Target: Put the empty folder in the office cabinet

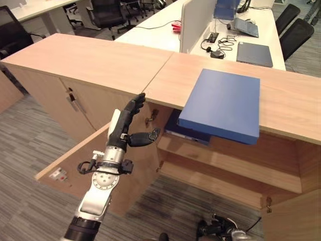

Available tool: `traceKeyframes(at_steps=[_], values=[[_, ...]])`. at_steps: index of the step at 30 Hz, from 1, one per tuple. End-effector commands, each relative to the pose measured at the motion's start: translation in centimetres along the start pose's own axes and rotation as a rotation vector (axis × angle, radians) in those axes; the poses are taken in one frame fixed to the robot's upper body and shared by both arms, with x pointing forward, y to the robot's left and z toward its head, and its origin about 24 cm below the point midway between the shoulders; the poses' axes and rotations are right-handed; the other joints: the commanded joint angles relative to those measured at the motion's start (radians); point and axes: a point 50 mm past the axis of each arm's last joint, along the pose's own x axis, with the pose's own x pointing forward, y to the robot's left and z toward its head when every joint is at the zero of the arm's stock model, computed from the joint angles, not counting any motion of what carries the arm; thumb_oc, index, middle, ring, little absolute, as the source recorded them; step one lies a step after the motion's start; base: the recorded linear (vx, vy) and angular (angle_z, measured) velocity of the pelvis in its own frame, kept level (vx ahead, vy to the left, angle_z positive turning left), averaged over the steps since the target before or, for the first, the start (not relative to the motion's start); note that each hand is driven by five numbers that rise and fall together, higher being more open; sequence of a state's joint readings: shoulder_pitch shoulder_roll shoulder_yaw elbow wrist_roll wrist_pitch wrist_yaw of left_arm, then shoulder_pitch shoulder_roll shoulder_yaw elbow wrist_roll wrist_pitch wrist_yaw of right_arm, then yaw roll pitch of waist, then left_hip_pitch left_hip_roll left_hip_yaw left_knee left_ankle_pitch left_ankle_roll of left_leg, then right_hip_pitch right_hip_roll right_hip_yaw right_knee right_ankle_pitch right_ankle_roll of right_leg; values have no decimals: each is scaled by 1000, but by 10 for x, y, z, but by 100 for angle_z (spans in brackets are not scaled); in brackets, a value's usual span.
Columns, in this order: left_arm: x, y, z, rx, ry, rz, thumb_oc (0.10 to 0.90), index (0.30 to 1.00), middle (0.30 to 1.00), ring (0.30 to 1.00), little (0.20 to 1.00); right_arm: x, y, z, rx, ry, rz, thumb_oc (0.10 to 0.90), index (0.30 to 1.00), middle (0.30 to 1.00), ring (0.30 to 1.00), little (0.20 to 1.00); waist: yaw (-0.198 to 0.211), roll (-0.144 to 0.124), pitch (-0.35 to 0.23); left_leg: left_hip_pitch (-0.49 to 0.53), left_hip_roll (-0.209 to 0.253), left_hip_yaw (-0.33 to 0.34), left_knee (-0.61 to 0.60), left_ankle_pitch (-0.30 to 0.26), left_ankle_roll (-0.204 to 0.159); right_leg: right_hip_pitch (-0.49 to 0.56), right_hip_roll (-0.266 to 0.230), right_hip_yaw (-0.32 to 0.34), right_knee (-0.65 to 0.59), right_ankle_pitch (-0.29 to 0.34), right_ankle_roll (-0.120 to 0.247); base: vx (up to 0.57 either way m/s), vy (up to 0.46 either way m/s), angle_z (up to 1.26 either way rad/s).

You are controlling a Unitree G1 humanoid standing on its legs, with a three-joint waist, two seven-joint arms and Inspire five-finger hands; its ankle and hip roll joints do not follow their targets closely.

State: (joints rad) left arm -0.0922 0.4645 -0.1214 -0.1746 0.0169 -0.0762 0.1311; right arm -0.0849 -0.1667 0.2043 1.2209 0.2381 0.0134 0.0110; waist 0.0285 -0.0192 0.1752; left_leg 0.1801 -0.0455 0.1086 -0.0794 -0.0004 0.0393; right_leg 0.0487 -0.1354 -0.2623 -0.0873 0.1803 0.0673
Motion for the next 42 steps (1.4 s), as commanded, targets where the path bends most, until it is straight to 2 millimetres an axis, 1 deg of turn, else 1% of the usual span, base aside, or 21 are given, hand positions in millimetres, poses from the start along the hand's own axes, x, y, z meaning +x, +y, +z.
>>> traceKeyframes(at_steps=[1, 3, 4, 5, 6, 8, 11, 13, 16, 20, 22, 23, 25, 27, 31, 34, 35, 36, 39, 42], values=[[13, 23, 74, 146, -441, 143, 800, 900, 900, 900, 900, -2, 13, -25, -41, 70, 30, 800, 900, 900, 900, 900, 1, -2, -64, -18, 14, 2, -8, -84, -33, 38, -20, -2, 0, -92, 75, 54, -122, -5], [13, 19, 89, 222, -535, 145, 800, 900, 900, 900, 900, -3, 17, -28, -56, 81, 38, 800, 900, 900, 900, 900, 1, -3, -76, -15, 25, 6, -8, -85, -40, 47, -8, 5, 0, -107, 73, 54, -122, -4], [14, 19, 89, 223, -536, 145, 800, 900, 900, 900, 900, -3, 18, -28, -55, 81, 39, 800, 900, 900, 900, 900, 2, -3, -76, -14, 26, 6, -8, -86, -41, 47, -8, 6, 0, -107, 73, 56, -121, -11], [14, 16, 97, 265, -585, 129, 800, 900, 900, 900, 900, -3, 18, -29, -61, 84, 38, 800, 900, 900, 900, 900, 0, -3, -85, -12, 31, 7, -8, -86, -45, 51, 1, 14, 0, -117, 71, 29, -64, -9], [14, 16, 97, 266, -585, 129, 800, 900, 900, 900, 900, -3, 18, -30, -60, 84, 38, 800, 900, 900, 900, 900, 1, -3, -85, -12, 32, 8, -8, -87, -46, 51, 1, 14, 0, -117, 71, 41, -98, -7], [13, 14, 105, 297, -634, 102, 800, 900, 900, 900, 900, -3, 18, -30, -60, 83, 38, 800, 900, 900, 900, 900, -2, -1, -92, -9, 37, 9, -8, -86, -49, 55, 10, 20, 0, -125, 68, 30, -71, -3], [7, 14, 113, 323, -684, 70, 800, 900, 900, 900, 900, -3, 15, -29, -69, 83, 35, 800, 900, 900, 900, 900, -2, 3, -98, -8, 43, 9, -8, -86, -53, 60, 21, 25, 0, -134, 64, 26, -62, -5], [4, 15, 115, 336, -697, 65, 800, 900, 900, 900, 900, -3, 14, -30, -71, 87, 33, 800, 900, 900, 900, 900, -1, 4, -101, -8, 45, 9, -8, -85, -54, 59, 24, 26, 0, -137, 62, 21, -43, -3], [0, 18, 111, 398, -681, 33, 800, 900, 900, 900, 900, -4, 10, -34, -73, 100, 25, 800, 900, 900, 900, 900, 3, 4, -107, -7, 49, 6, -8, -86, -59, 66, 30, 24, 0, -146, 58, 16, -25, -1], [-4, 21, 107, 414, -658, 9, 800, 900, 900, 900, 900, -5, 7, -38, -77, 112, 28, 800, 900, 900, 900, 900, 5, 1, -110, -5, 52, 3, -8, -86, -61, 74, 34, 19, 0, -151, 54, 0, 0, 0], [-7, 22, 107, 384, -651, 4, 800, 900, 900, 900, 900, -5, 6, -38, -85, 115, 30, 800, 900, 900, 900, 900, 4, 0, -110, -2, 54, 1, -8, -85, -61, 75, 37, 19, 0, -152, 51, 0, 0, 0], [-9, 21, 110, 323, -656, -3, 800, 900, 900, 900, 900, -5, 5, -38, -88, 115, 29, 800, 900, 900, 900, 900, 5, -1, -108, -3, 54, -1, -8, -85, -61, 76, 37, 18, 0, -151, 51, 0, 0, 0], [-10, 21, 112, 264, -655, -11, 800, 900, 900, 900, 900, -5, 5, -39, -91, 118, 29, 800, 900, 900, 900, 900, 4, -3, -108, -4, 54, -3, -8, -84, -60, 75, 38, 18, 0, -151, 50, 0, 0, 0], [-11, 11, 122, 138, -686, -123, 800, 900, 900, 900, 900, -5, 2, -39, -103, 126, 28, 800, 900, 900, 900, 900, -3, -3, -107, -6, 53, -5, -8, -86, -58, 75, 39, 20, 0, -150, 48, 0, 0, 0], [-6, 5, 123, 168, -689, -168, 800, 900, 900, 900, 900, -5, 3, -38, -115, 126, 34, 800, 900, 900, 900, 900, -5, -3, -107, -6, 53, -5, -8, -89, -57, 75, 40, 22, 0, -149, 48, -3, 6, 2], [6, -13, 114, 291, -664, -244, 800, 900, 900, 900, 900, -4, 6, -35, -154, 124, 51, 800, 900, 900, 900, 900, -16, -3, -109, -1, 53, 3, -8, -93, -56, 75, 39, 28, 0, -147, 49, 0, 0, 0], [7, -14, 113, 292, -665, -244, 800, 900, 900, 900, 900, -4, 6, -35, -153, 123, 51, 800, 900, 900, 900, 900, -15, -3, -109, -1, 53, 3, -8, -93, -56, 75, 39, 28, 0, -147, 49, 0, 0, 0], [12, -19, 110, 361, -666, -246, 800, 900, 900, 900, 900, -4, 8, -32, -181, 106, 66, 800, 900, 900, 900, 900, -21, -6, -107, -1, 53, 5, -8, -94, -55, 73, 39, 32, 0, -145, 49, -7, 1, -4], [21, -30, 105, 448, -666, -296, 800, 900, 900, 900, 900, -4, 2, -31, -170, 103, 49, 800, 900, 900, 900, 900, -32, -7, -107, -2, 51, 8, -8, -96, -54, 68, 38, 38, 0, -142, 51, -6, 10, -5], [26, -37, 105, 518, -689, -306, 800, 900, 900, 900, 900, -4, -1, -29, -171, 95, 36, 800, 900, 900, 900, 900, -34, -9, -108, -5, 51, 8, -8, -97, -52, 62, 39, 43, 0, -141, 52, -3, 6, -7]])
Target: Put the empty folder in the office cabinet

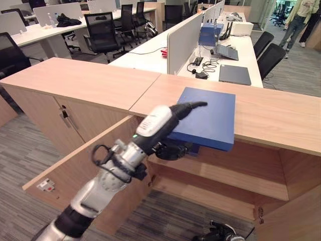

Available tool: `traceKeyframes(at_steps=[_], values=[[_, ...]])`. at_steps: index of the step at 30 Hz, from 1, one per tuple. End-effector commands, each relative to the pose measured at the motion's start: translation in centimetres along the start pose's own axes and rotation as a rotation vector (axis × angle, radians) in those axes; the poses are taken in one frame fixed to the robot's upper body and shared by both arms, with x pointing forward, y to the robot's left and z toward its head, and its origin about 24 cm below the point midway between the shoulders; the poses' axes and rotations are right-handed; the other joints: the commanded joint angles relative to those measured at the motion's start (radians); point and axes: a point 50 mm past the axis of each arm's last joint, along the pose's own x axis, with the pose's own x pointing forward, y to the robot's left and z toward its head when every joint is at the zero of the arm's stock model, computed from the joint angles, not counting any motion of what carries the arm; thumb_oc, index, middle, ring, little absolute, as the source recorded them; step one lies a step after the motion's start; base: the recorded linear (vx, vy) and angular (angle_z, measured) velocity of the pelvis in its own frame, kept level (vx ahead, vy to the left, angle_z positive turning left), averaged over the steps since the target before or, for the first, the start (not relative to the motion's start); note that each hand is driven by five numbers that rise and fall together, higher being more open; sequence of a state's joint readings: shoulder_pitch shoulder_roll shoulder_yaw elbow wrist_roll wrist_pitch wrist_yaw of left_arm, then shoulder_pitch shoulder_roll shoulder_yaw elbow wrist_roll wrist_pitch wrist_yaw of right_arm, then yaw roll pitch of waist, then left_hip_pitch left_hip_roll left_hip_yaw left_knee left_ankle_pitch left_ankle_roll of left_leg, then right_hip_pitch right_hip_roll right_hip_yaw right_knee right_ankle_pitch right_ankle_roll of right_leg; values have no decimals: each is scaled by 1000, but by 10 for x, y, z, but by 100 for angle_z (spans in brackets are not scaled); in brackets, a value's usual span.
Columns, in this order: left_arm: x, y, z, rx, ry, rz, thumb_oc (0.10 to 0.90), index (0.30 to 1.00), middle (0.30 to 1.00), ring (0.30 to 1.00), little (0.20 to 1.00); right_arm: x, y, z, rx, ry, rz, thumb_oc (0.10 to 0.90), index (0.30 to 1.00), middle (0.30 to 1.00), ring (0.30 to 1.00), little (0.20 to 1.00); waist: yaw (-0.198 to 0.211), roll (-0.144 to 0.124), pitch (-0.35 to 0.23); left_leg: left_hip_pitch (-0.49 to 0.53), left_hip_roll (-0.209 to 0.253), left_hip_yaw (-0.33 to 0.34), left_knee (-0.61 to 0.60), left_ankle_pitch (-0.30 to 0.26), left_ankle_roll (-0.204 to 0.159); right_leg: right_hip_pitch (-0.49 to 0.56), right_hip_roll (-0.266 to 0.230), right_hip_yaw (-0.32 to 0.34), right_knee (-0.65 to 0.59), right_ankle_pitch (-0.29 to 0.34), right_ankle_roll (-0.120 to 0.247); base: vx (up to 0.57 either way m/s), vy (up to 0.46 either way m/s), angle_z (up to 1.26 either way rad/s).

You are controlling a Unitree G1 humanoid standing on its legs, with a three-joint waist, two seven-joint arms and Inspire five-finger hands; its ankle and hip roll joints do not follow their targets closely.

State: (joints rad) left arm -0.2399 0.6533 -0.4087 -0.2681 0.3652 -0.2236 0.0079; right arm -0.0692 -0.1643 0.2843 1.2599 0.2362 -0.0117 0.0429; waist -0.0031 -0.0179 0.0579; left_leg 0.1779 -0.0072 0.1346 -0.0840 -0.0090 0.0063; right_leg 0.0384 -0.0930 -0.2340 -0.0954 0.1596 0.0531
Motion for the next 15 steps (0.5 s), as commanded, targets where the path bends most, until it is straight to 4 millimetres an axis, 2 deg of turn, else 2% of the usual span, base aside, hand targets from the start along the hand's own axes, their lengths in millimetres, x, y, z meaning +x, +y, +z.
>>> traceKeyframes(at_steps=[1, 6, 7, 8, 9, 11, 12, 15], values=[[29, 44, 30, 167, -215, 157, 800, 900, 900, 900, 900, -2, -6, -14, -97, 61, -13, 800, 900, 900, 900, 900, -2, -10, 9, -3, 13, -18, -3, -89, -19, 72, -4, 15, 8, -120, 66, -2, 4, -8], [39, 35, 25, 263, -211, 112, 800, 900, 900, 900, 900, -2, -7, -15, -110, 61, -23, 800, 900, 900, 900, 900, -10, -13, 6, -2, 13, -13, -3, -91, -18, 71, -1, 22, 8, -120, 65, 0, 1, -1], [45, 27, 30, 260, -252, 93, 800, 900, 900, 900, 900, -3, -3, -28, -100, 138, -55, 800, 900, 900, 900, 900, -3, -5, 0, 1, 11, -13, -3, -95, -18, 74, -3, 17, 8, -123, 67, 32, 30, -2], [43, 26, 28, 277, -239, 90, 800, 900, 900, 900, 900, -2, -6, -24, -94, 135, -65, 800, 900, 900, 900, 900, 3, -1, -2, 3, 10, -16, -3, -96, -18, 79, -5, 13, 8, -125, 67, 38, 33, 1], [44, 28, 23, 302, -210, 114, 800, 900, 900, 900, 900, 0, 1, -14, -124, 102, -46, 800, 900, 900, 900, 900, 5, -3, -3, 6, 11, -16, -3, -96, -18, 81, -5, 14, 8, -125, 66, 0, 0, 0], [45, 24, 19, 334, -192, 112, 800, 900, 900, 900, 900, -1, 0, -15, -115, 88, -42, 800, 900, 900, 900, 900, -1, -3, -2, 8, 11, -15, -3, -96, -19, 81, -4, 15, 8, -125, 66, 0, 0, 0], [54, 16, 12, 386, -182, 64, 800, 900, 900, 900, 900, -1, -2, -15, -116, 72, -33, 800, 900, 900, 900, 900, -16, -4, -1, 9, 12, -8, -3, -97, -18, 78, -3, 21, 8, -122, 66, 0, 0, 0], [58, 17, 7, 477, -170, 71, 800, 900, 900, 900, 900, -2, -5, -17, -138, 71, -42, 800, 900, 900, 900, 900, -24, -7, 0, 7, 13, -4, -3, -99, -18, 73, -2, 29, 8, -122, 66, -23, -8, -5]])
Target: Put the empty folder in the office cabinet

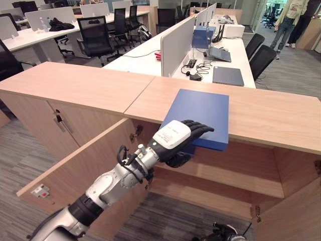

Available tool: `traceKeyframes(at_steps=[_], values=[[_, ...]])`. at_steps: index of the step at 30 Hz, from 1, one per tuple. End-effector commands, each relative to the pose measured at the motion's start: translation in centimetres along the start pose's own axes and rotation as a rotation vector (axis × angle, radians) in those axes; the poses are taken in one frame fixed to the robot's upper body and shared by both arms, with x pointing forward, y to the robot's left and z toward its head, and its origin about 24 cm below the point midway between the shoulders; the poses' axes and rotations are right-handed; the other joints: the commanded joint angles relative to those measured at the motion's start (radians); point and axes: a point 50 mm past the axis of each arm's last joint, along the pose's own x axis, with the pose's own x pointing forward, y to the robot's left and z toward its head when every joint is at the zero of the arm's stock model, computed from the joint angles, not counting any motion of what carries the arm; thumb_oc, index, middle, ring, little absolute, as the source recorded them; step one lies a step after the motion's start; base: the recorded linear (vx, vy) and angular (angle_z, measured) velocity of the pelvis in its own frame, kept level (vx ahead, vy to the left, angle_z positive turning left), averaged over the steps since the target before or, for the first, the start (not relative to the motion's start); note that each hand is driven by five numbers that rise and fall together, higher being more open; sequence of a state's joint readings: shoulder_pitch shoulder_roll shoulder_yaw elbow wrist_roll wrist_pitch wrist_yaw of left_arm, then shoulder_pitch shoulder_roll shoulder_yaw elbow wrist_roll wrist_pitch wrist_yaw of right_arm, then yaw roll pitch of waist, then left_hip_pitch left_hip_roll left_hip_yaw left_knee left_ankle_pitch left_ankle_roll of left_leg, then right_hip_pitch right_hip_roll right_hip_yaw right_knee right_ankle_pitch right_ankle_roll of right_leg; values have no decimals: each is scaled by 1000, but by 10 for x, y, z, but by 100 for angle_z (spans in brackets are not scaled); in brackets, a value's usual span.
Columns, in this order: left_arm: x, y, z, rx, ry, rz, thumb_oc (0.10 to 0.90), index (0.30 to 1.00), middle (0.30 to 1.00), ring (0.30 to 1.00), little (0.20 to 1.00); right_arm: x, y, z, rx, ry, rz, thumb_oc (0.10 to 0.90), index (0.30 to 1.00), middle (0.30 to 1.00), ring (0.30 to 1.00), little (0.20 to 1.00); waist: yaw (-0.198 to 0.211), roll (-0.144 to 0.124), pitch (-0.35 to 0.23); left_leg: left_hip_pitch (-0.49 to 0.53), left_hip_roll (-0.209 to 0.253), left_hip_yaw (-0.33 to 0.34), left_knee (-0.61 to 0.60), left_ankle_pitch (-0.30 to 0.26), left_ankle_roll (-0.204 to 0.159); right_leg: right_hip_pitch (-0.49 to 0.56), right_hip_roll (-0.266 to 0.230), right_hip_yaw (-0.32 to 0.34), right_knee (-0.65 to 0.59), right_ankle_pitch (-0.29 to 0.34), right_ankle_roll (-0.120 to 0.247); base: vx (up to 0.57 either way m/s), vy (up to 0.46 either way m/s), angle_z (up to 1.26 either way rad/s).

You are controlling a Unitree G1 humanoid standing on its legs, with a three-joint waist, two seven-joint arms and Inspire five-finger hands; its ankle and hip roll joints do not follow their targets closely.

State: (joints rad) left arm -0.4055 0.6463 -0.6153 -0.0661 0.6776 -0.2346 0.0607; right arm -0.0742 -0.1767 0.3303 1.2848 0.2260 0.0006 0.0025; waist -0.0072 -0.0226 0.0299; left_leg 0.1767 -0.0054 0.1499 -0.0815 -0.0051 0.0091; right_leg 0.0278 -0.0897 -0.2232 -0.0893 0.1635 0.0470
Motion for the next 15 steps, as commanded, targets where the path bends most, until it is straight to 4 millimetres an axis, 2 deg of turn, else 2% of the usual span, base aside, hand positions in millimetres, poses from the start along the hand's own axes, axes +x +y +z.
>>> traceKeyframes(at_steps=[1, 7, 14, 15], values=[[28, 63, -1, 216, -64, 274, 800, 900, 900, 900, 900, -1, 1, -12, -86, 31, 0, 800, 900, 900, 900, 900, -21, -3, 28, 8, 11, -18, -6, -103, -21, 82, -4, 20, 2, -126, 72, -13, -14, -10], [35, 54, -15, 329, 16, 302, 800, 900, 900, 900, 900, -1, -1, -11, -115, 24, -7, 800, 900, 900, 900, 900, -29, -13, 27, 8, 13, -12, -6, -106, -20, 79, -1, 27, 2, -126, 72, -8, -12, -6], [40, 44, -36, 373, 150, 352, 800, 900, 900, 900, 900, -1, -1, -12, -117, 25, -15, 800, 900, 900, 900, 900, -35, -24, 27, 11, 15, -7, -6, -108, -20, 81, 1, 31, 2, -127, 71, -3, -9, -4], [39, 43, -39, 378, 172, 361, 521, 481, 481, 481, 481, -1, -1, -12, -118, 26, -18, 800, 900, 900, 900, 900, -35, -27, 27, 12, 15, -7, -6, -108, -20, 80, 1, 32, 2, -128, 71, -2, -15, -3]])
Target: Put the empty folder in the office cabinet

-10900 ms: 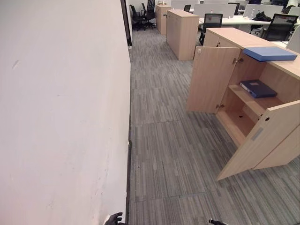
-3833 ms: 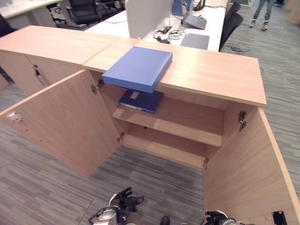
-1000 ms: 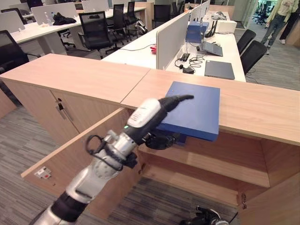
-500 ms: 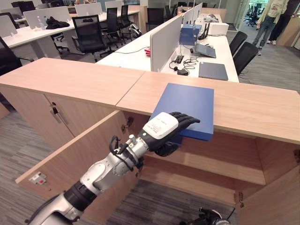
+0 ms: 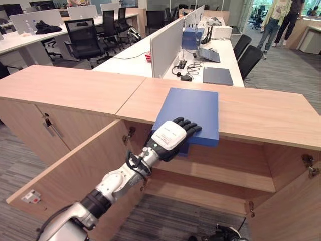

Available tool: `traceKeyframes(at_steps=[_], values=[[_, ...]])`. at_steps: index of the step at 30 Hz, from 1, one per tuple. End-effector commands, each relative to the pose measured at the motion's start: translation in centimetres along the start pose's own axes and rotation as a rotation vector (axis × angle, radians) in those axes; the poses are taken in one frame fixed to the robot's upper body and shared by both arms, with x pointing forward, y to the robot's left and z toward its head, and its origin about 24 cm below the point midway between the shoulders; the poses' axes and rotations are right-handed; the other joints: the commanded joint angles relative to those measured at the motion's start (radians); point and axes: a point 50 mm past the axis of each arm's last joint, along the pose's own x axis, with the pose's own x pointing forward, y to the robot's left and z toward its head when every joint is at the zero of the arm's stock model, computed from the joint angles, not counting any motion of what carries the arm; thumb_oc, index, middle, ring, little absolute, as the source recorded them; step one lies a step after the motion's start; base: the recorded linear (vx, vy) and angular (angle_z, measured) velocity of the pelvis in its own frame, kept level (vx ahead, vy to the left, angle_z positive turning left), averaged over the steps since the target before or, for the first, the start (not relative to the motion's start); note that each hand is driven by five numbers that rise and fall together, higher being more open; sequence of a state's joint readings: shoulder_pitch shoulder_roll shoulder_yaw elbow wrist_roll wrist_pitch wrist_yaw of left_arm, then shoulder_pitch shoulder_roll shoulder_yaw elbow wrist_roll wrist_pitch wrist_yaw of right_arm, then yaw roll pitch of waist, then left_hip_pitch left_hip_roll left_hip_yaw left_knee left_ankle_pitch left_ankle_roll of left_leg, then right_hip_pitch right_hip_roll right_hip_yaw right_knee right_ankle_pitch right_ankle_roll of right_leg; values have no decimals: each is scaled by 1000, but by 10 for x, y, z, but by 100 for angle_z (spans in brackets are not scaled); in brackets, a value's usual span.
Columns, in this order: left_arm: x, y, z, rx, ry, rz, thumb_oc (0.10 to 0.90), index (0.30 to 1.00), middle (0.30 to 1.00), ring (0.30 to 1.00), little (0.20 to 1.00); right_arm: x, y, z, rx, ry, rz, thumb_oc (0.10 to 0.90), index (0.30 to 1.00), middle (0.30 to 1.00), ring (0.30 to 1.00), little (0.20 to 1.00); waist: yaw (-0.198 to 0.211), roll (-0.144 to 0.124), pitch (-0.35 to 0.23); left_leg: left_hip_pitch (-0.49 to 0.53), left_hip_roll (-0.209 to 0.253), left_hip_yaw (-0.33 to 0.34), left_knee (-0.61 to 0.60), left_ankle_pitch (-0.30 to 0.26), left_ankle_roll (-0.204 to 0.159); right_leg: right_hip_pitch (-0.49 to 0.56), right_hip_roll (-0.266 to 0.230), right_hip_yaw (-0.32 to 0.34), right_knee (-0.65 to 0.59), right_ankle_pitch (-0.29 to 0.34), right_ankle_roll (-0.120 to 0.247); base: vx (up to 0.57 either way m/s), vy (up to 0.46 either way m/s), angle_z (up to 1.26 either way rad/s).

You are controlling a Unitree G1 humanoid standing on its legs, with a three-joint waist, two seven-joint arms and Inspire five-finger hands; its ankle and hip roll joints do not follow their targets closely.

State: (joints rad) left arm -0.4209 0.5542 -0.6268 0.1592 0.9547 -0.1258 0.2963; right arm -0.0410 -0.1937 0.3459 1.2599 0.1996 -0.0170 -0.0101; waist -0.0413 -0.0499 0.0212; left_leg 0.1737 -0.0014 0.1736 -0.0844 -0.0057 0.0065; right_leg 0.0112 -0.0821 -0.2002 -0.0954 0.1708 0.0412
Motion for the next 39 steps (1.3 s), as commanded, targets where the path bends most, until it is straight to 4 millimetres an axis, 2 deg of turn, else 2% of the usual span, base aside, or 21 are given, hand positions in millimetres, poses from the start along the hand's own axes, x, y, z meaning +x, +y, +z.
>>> traceKeyframes(at_steps=[1, 8, 9, 10, 12, 15, 16, 18, 20, 22, 23, 24, 25, 26, 28, 29, 30, 35, 39], values=[[46, 63, -21, 139, 42, 298, 400, 300, 300, 300, 300, 0, 2, -4, -84, 32, -2, 800, 900, 900, 900, 900, -2, -1, 35, 15, 11, -30, -3, -108, -17, 97, -6, 9, 8, -135, 77, 0, 0, 0], [45, 61, -21, 119, 60, 332, 400, 300, 300, 300, 300, 0, 0, -7, -80, 38, -16, 800, 900, 900, 900, 900, -4, -12, 36, 17, 13, -27, -3, -111, -16, 96, -4, 13, 8, -133, 76, 0, 0, 0], [39, 62, -26, 117, 77, 332, 400, 300, 300, 300, 300, 1, 1, 21, -82, -65, 3, 800, 900, 900, 900, 900, -1, -18, 36, 15, 14, -26, -3, -109, -17, 94, -3, 14, 8, -133, 75, -10, -10, -4], [39, 64, -25, 108, 79, 353, 400, 300, 300, 300, 300, 0, 5, 20, -111, -82, 13, 800, 900, 900, 900, 900, -5, -20, 38, 16, 14, -24, -3, -110, -16, 92, -3, 17, 8, -133, 75, -43, -14, -8], [38, 59, -23, 67, 88, 348, 400, 300, 300, 300, 300, -1, -2, 2, -81, -20, -14, 800, 900, 900, 900, 900, -5, -20, 34, 15, 12, -25, -3, -111, -16, 93, -3, 15, 8, -133, 76, -2, -6, -7], [39, 66, -15, 10, 48, 370, 400, 300, 300, 300, 300, 0, -10, -1, -54, 10, -39, 800, 900, 900, 900, 900, 0, -23, 36, 15, 11, -28, -3, -110, -16, 94, -3, 12, 8, -131, 75, 13, -4, 0], [38, 71, -4, -77, -7, 376, 400, 300, 300, 300, 300, 0, -13, -4, -34, 24, -52, 800, 900, 900, 900, 900, 5, -24, 37, 14, 11, -32, -3, -110, -15, 95, -4, 9, 8, -130, 75, 0, 0, 0], [36, 75, 0, -131, -37, 371, 400, 300, 300, 300, 300, 0, -13, -4, -23, 28, -55, 800, 900, 900, 900, 900, 7, -24, 38, 12, 11, -35, -3, -109, -15, 95, -5, 7, 8, -130, 75, 0, 0, 0], [32, 77, 14, -300, -94, 365, 400, 300, 300, 300, 300, 0, -6, -6, 4, 50, -65, 800, 900, 900, 900, 900, 13, -19, 39, 13, 9, -37, -3, -109, -15, 97, -6, 1, 8, -130, 75, 0, 0, 0], [24, 82, 20, -480, -117, 360, 400, 300, 300, 300, 300, 1, -1, -3, 15, 57, -62, 800, 900, 900, 900, 900, 23, -13, 39, 16, 7, -41, -3, -109, -14, 101, -8, -4, 8, -131, 75, 31, 30, 11], [18, 86, 22, -606, -132, 342, 400, 300, 300, 300, 300, 2, 0, -2, 26, 54, -56, 800, 900, 900, 900, 900, 27, -8, 40, 16, 6, -44, -3, -107, -13, 103, -9, -8, 8, -130, 75, 35, 48, 15], [10, 94, 26, -851, -178, 341, 400, 300, 300, 300, 300, 1, -2, -5, 29, 64, -54, 800, 900, 900, 900, 900, 31, -1, 40, 19, 4, -45, -3, -106, -14, 105, -11, -10, 8, -128, 74, 24, 36, 14], [9, 95, 25, -857, -177, 338, 400, 300, 300, 300, 300, 1, -2, -5, 27, 64, -53, 800, 900, 900, 900, 900, 29, -1, 40, 20, 5, -45, -3, -106, -14, 105, -11, -10, 8, -129, 75, 34, 42, 7], [4, 102, 31, -1073, -269, 299, 400, 300, 300, 300, 300, 1, -3, -3, 23, 58, -40, 800, 900, 900, 900, 900, 27, 8, 41, 26, 7, -43, -3, -110, -15, 111, -11, -12, 8, -130, 76, 10, 33, 10], [-3, 110, 29, -1348, -345, 271, 400, 300, 300, 300, 300, 2, 0, 0, -3, 49, -6, 800, 900, 900, 900, 900, 25, 12, 42, 25, 5, -37, -3, -104, -15, 107, -14, -9, 8, -123, 76, 0, 33, 9], [-3, 110, 29, -1348, -345, 271, 400, 300, 300, 300, 300, 2, 0, 0, -3, 49, -6, 800, 900, 900, 900, 900, 25, 12, 42, 25, 5, -37, -3, -104, -15, 107, -14, -9, 8, -123, 76, 4, 22, 6], [-4, 115, 37, -1598, -495, 164, 400, 300, 300, 300, 300, 2, 7, 1, -48, 50, 49, 800, 900, 900, 900, 900, 20, 15, 44, 29, 4, -32, -3, -105, -16, 108, -15, -6, 8, -119, 77, 0, 0, 0], [-2, 107, 59, -1897, -640, -66, 400, 300, 300, 300, 300, 2, 13, -2, -104, 70, 106, 800, 900, 900, 900, 900, 15, 10, 45, 34, 7, -26, -3, -107, -19, 115, -11, 2, 8, -123, 75, 4, -11, -7], [1, 90, 59, -1997, -567, -102, 400, 300, 300, 300, 300, 1, 12, -8, -131, 65, 105, 800, 900, 900, 900, 900, 10, 8, 49, 34, 8, -29, -3, -105, -18, 116, -9, 4, 8, -123, 75, -5, -9, -8]])
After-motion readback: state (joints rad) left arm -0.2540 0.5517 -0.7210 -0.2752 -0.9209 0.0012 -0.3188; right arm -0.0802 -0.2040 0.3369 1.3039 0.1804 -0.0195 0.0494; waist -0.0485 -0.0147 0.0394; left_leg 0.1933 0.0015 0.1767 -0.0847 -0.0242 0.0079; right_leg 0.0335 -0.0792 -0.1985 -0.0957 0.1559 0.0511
